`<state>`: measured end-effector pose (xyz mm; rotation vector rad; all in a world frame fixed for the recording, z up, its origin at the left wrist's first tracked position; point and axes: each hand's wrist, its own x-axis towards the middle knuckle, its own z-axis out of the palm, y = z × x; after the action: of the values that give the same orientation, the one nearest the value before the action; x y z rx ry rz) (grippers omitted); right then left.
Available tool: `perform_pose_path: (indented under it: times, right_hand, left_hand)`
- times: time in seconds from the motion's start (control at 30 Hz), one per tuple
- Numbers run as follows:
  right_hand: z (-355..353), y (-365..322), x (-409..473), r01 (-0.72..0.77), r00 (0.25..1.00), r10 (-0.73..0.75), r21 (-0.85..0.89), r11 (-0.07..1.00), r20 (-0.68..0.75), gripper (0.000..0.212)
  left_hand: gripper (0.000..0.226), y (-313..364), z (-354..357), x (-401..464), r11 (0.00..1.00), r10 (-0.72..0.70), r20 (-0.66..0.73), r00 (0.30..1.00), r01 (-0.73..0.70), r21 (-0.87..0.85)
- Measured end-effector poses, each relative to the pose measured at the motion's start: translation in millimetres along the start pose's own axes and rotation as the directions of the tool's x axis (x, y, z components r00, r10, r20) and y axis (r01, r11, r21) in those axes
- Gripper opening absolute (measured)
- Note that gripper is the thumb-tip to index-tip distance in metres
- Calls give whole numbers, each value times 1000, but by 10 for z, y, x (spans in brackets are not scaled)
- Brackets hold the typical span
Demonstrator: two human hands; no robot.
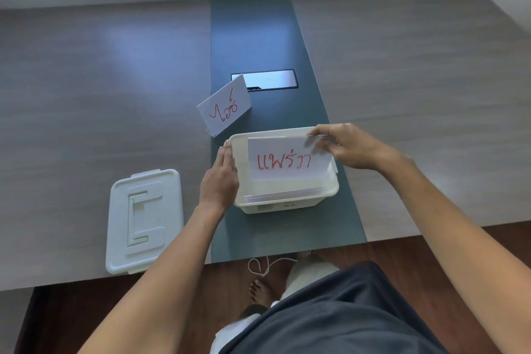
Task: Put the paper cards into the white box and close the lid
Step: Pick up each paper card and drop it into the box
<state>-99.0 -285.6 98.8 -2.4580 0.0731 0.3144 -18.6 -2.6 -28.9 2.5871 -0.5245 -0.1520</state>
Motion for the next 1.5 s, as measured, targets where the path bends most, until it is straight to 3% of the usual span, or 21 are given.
perform_pose_path:
  times: [0.5,0.73,0.83,1.0,1.2,1.5]
  right_hand:
    - [597,219,-47,-165,937,176,-62,984,302,43]
    - [588,172,-29,-168,891,182,-72,983,415,37]
    - [504,117,23,-140,922,141,-28,990,361,36]
    - [340,54,241,-51,989,46,31,998,140,38]
    - [203,3,733,27,1000,-27,7,1000,13,51]
    - [207,11,1591,51,997,-72,-389,920,-40,63]
  left_hand:
    - [53,-25,42,14,999,-14,-8,1000,15,30]
    - [55,-31,43,8,999,-3,-12,1000,4,47]
    - [55,-22,33,1,999,0,-10,1000,0,46]
    - [55,-17,35,5,999,1,-14,1000,0,52]
    - [56,-6,40,-1,999,-30,-29,999,31,43]
    - [59,19,21,-28,998,-37,-40,998,39,43]
